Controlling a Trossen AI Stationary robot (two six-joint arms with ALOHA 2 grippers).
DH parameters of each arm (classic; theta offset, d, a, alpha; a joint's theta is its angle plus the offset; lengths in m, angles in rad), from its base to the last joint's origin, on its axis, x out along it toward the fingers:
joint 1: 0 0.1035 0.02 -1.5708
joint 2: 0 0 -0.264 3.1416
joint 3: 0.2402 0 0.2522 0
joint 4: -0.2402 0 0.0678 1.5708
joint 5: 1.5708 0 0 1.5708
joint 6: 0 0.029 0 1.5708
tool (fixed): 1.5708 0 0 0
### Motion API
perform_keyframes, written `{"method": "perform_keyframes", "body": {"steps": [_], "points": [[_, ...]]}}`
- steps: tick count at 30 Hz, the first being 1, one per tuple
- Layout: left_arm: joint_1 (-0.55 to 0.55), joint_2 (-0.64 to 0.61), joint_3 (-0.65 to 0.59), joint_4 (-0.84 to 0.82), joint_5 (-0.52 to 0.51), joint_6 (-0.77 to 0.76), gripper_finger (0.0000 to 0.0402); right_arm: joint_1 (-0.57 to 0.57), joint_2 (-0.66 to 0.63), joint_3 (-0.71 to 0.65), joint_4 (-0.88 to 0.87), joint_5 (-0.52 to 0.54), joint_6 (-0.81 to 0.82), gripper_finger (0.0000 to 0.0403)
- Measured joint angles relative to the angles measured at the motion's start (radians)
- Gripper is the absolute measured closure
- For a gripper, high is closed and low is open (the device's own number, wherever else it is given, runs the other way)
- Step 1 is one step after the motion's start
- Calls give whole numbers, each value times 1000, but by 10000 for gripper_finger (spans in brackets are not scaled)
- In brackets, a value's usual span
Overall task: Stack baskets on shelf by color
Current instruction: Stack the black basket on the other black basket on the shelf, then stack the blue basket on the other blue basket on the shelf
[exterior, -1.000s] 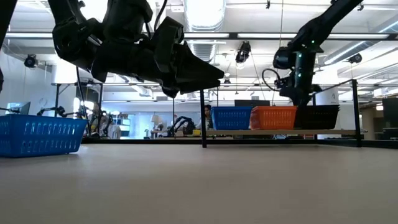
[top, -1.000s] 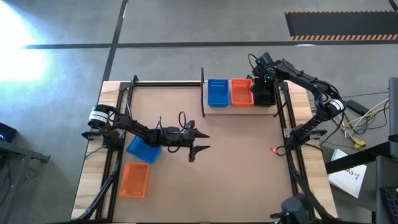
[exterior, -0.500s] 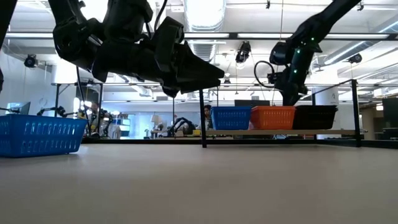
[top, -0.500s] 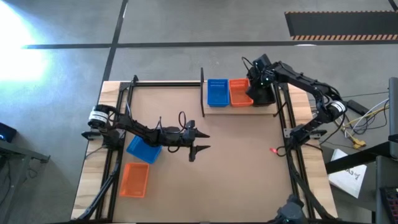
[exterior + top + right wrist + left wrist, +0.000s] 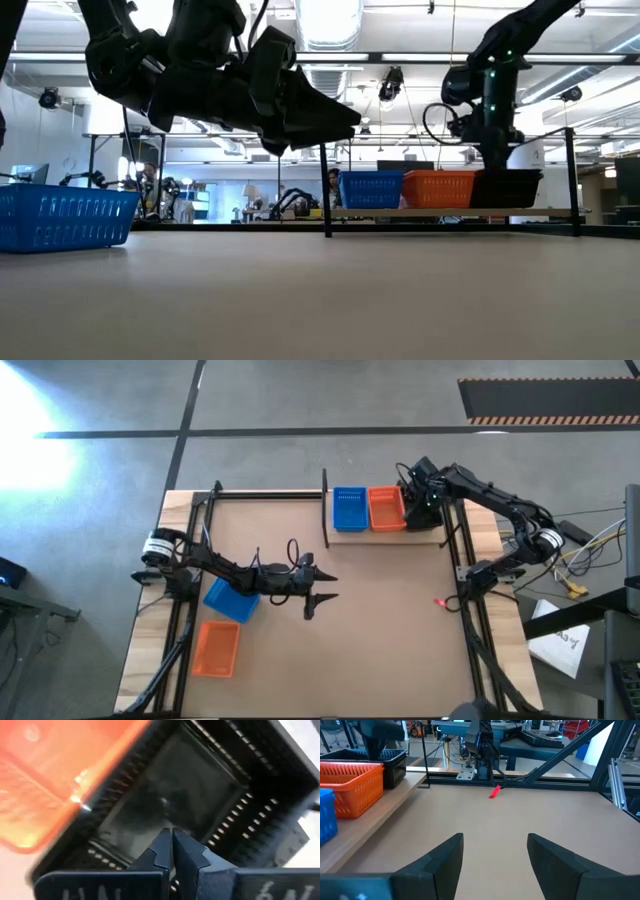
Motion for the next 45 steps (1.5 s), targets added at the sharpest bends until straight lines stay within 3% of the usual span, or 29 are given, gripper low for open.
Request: {"method": "perform_keyframes", "body": {"steps": [6,15,21,25,30,35,40,45], "points": [[0,0,1,0,0,0,196,72,1,-15,86,-67,23,394],[0,0,1,-1,0,-3,196,128,-20,10,107,-23,25,394],[0,0,1,-9,0,-4,196,183,-131,5,114,8,48,394],[-5,-51,-3,-84,1,-4,196,317,-255,-78,197,63,123,394],[-9,-237,2,-441,-16,1,196,586,-416,-321,520,84,243,394],[-53,-433,51,-954,-160,-75,196,873,-458,-590,991,190,314,394],[-144,-547,162,-1496,-267,-420,196,1106,-376,-788,1430,434,321,394],[-287,-575,193,-1764,-268,-862,196,1232,-258,-880,1671,607,338,394]]}}
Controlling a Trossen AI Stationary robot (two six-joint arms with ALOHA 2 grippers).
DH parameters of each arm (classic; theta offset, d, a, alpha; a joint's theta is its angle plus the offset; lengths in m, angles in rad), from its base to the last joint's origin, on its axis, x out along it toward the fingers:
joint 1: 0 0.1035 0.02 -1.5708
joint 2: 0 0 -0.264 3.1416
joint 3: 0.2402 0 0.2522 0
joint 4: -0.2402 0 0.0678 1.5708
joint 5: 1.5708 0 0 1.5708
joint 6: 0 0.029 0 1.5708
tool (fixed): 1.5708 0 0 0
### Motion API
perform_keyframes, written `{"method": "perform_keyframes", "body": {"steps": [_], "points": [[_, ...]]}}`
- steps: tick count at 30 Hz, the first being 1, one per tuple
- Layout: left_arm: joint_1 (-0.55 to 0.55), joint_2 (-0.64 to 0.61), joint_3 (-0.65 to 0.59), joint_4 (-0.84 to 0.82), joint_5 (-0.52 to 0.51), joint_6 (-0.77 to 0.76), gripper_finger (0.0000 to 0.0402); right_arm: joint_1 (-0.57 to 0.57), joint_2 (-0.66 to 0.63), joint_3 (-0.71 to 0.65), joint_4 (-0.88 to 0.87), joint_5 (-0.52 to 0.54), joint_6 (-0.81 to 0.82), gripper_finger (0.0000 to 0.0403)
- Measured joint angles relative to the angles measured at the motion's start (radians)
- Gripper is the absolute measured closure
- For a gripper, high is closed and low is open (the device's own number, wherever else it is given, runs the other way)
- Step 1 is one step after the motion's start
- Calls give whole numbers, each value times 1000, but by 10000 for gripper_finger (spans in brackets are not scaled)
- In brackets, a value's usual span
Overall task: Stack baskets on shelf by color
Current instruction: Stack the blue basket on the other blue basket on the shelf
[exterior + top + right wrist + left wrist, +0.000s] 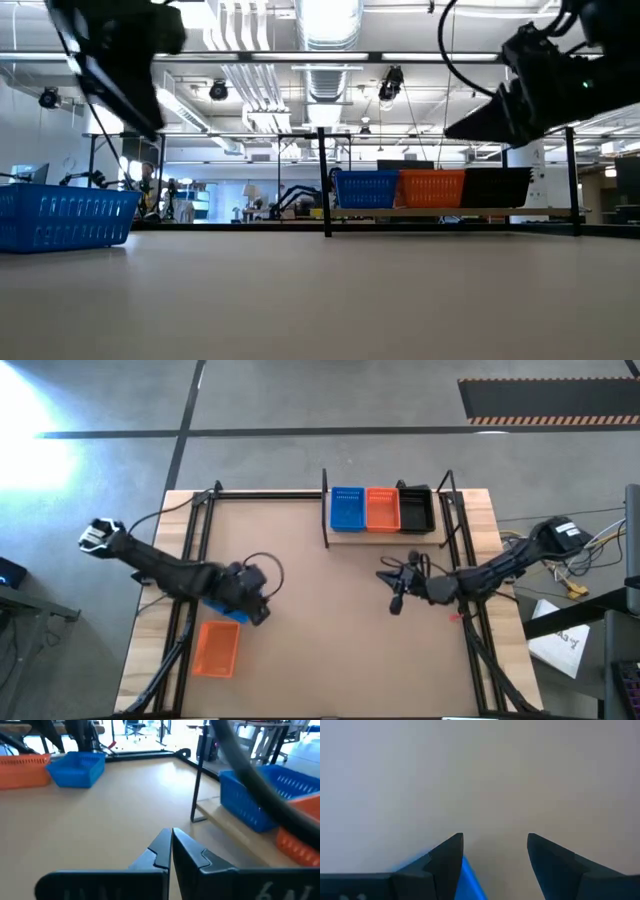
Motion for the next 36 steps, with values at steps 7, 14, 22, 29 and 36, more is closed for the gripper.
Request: {"method": "perform_keyframes", "body": {"steps": [7,14,22,29,36], "points": [[-154,84,-9,-45,-2,-404,197,52,145,13,42,8,68,394],[-158,231,29,-287,-2,-562,222,143,258,110,45,8,69,394],[-158,259,42,-251,25,-560,240,217,360,208,30,48,20,394],[-160,198,95,-227,-11,-560,240,211,409,223,27,52,14,394],[-151,247,18,-151,10,-590,240,211,421,222,29,77,-15,394]]}}
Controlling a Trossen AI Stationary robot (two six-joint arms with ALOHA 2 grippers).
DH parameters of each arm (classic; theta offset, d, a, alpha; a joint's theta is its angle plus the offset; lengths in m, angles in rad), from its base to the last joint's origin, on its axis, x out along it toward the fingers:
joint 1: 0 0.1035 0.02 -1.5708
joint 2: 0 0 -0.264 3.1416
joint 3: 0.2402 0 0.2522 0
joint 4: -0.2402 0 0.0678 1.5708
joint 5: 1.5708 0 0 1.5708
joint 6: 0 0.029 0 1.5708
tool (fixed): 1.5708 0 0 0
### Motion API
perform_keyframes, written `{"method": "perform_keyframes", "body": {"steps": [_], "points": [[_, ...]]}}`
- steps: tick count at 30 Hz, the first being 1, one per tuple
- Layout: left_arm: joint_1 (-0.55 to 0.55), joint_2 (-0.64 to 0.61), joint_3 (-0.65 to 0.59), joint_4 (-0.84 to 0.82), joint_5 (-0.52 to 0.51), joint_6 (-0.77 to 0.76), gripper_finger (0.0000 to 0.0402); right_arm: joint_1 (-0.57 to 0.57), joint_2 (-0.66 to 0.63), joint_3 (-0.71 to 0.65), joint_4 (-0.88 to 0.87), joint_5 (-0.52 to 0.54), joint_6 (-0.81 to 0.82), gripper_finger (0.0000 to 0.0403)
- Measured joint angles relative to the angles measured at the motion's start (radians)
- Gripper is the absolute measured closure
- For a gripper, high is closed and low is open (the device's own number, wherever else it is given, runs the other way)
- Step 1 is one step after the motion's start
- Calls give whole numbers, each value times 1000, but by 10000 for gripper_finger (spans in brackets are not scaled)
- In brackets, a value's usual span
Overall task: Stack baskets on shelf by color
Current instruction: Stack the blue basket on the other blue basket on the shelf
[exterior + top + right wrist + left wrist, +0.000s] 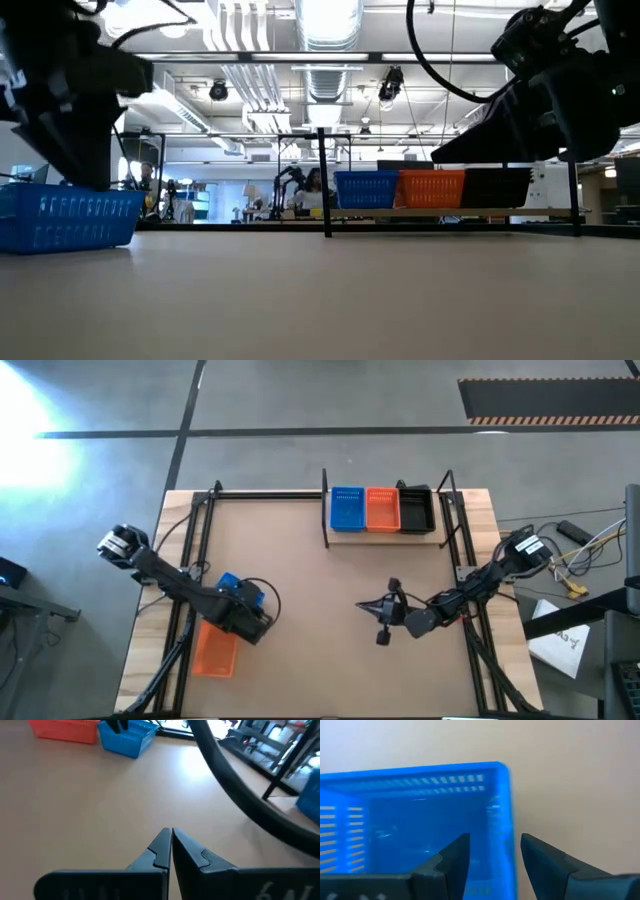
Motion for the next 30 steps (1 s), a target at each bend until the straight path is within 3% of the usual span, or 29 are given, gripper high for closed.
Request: {"method": "perform_keyframes", "body": {"steps": [5,9,12,16,23,27,30], "points": [[9,39,-12,1,33,-2,257,-9,-1,-2,0,45,-57,394],[39,52,-4,54,81,144,329,-22,-1,-6,-1,54,-98,394],[80,51,-7,207,120,369,388,-23,-1,-20,-10,54,-124,394],[134,52,42,451,203,774,393,-22,-3,-71,-64,53,-35,394],[246,52,299,581,245,1378,400,39,22,-202,-160,60,481,394],[352,52,366,770,244,1704,401,76,66,-215,-151,154,576,394],[471,85,380,934,245,1863,401,79,100,-185,-147,201,577,394]]}}
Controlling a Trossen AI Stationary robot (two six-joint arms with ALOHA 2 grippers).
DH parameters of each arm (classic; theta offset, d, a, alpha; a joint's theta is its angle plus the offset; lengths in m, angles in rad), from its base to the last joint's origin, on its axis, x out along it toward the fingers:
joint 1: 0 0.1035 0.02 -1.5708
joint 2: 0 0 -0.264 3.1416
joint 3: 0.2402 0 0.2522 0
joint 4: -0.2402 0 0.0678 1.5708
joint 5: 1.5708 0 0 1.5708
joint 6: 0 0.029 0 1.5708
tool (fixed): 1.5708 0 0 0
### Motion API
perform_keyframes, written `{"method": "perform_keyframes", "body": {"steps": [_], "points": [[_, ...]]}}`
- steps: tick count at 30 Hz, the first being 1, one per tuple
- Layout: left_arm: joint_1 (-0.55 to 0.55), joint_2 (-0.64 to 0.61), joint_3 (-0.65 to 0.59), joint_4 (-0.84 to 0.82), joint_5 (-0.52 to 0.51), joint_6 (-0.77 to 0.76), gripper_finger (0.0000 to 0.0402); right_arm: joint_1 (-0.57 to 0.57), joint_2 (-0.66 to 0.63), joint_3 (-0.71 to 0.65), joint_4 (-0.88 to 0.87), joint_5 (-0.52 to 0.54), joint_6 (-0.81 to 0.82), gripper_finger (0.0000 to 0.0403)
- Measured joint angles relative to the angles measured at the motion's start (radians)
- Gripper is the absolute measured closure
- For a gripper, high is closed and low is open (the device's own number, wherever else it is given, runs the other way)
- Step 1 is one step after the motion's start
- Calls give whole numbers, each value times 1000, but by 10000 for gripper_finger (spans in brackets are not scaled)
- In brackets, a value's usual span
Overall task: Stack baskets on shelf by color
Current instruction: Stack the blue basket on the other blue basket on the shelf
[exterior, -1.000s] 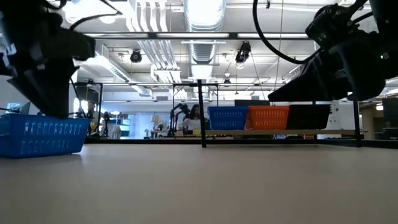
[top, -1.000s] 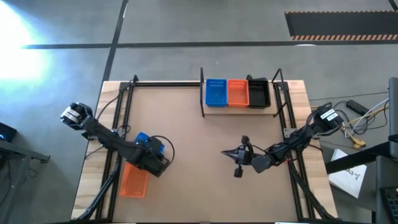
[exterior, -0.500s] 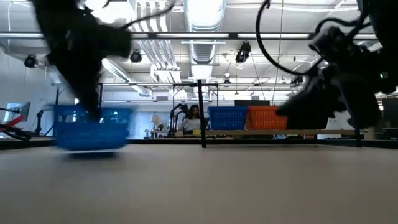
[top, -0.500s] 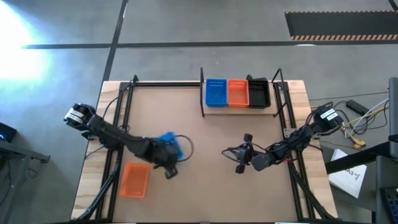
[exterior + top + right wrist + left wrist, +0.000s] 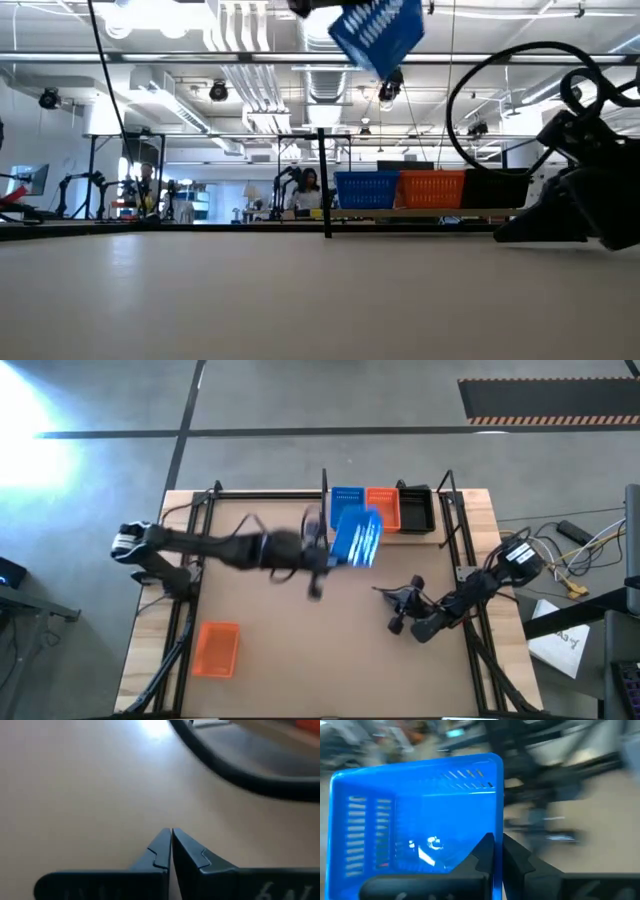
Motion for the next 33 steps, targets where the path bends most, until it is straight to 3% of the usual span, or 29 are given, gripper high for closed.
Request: {"method": "perform_keyframes", "body": {"steps": [6,11,19,26,33], "points": [[236,162,35,172,80,110,401,0,87,75,-2,62,-11,394],[331,302,119,121,79,117,401,0,143,117,5,81,-13,394],[334,375,241,-145,-69,107,401,0,141,117,3,89,-17,394],[334,377,242,-213,-73,49,399,0,134,107,-2,122,-22,394],[334,377,238,-210,-57,27,332,0,134,107,-3,126,-17,394]]}}
